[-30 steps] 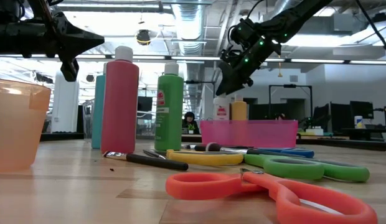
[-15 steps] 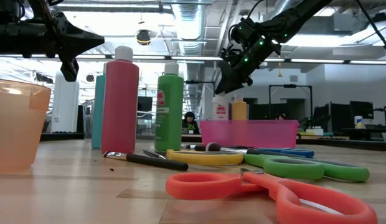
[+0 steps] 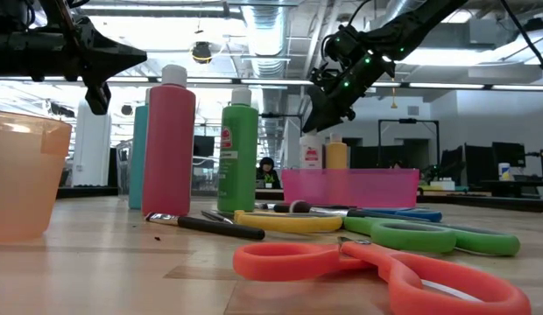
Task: Pick & Place Paint Supplies
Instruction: Put the white paint bottle into the red bin
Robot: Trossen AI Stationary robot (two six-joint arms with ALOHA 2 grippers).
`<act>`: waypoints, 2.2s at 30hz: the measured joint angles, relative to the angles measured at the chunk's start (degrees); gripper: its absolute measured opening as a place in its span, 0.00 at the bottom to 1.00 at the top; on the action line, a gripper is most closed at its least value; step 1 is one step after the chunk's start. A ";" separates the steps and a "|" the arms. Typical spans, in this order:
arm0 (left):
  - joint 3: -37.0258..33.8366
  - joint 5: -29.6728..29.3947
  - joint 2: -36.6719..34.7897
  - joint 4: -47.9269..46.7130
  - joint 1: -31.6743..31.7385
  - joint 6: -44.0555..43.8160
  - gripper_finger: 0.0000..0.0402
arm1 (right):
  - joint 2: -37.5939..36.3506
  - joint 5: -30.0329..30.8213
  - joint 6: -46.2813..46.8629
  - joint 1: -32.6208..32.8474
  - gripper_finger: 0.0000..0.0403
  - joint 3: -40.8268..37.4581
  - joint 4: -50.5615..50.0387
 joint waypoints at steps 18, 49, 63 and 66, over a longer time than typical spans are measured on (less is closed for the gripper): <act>0.00 0.17 0.02 0.01 -0.02 -0.02 0.01 | 3.03 -0.23 0.15 -0.17 0.34 0.18 1.67; 0.00 -0.02 0.02 0.00 -0.01 -0.04 0.01 | 3.16 0.12 0.11 -0.66 0.40 0.04 3.72; 0.00 0.02 0.02 -0.01 0.00 -0.03 0.01 | 3.11 -0.08 -0.02 -0.50 0.55 0.04 3.80; 0.00 0.24 0.02 0.01 -0.02 -0.02 0.01 | 1.92 -0.08 -0.83 -0.49 0.59 -0.04 3.71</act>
